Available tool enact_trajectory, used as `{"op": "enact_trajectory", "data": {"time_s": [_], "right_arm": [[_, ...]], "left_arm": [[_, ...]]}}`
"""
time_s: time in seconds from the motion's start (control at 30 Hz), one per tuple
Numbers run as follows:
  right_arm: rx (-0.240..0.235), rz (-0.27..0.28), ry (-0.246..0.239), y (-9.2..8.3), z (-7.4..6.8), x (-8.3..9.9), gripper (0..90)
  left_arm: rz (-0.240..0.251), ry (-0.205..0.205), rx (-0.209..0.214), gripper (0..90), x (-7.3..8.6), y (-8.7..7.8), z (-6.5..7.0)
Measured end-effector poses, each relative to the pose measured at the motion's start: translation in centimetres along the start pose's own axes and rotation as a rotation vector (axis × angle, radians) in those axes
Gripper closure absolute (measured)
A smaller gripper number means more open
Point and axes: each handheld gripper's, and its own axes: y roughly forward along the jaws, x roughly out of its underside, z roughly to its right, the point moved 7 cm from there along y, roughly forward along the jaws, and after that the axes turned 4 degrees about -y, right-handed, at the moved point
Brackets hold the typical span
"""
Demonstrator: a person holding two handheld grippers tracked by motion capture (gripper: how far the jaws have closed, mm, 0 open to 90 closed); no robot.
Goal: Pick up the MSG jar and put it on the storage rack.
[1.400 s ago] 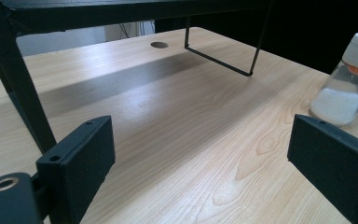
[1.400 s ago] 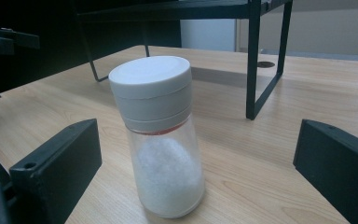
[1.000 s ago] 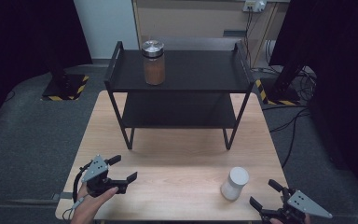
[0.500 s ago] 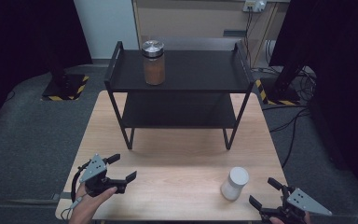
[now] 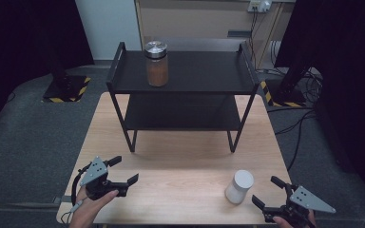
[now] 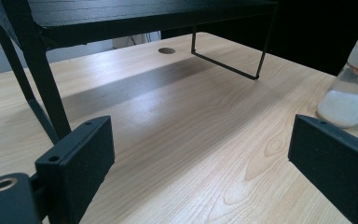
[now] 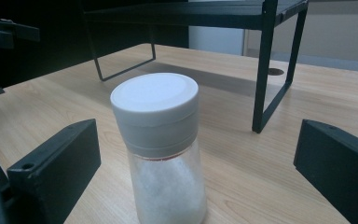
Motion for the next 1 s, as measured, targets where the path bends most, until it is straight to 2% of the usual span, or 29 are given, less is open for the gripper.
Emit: {"op": "enact_trajectory", "data": {"time_s": [0.17, 0.4, 0.67, 1.0], "right_arm": [[0.012, 0.005, -0.002, 0.3, 0.0, 0.0, 1.0], [0.002, 0.01, -0.008, 0.6, -0.1, 0.3, 1.0], [-0.043, 0.009, -0.022, 1.5, -0.3, 0.3, 1.0], [-0.09, -0.008, -0.038, 4.0, -0.2, 0.1, 3.7]], "left_arm": [[0.005, -0.001, 0.001, 5.6, 0.0, -0.1, 0.1], [0.003, 0.008, 0.006, 5.4, -0.1, 0.0, 0.2], [0.001, 0.005, 0.008, 4.9, 0.0, 0.1, 0.2], [0.002, 0.007, 0.011, 4.9, -0.1, 0.0, 0.2]]}}
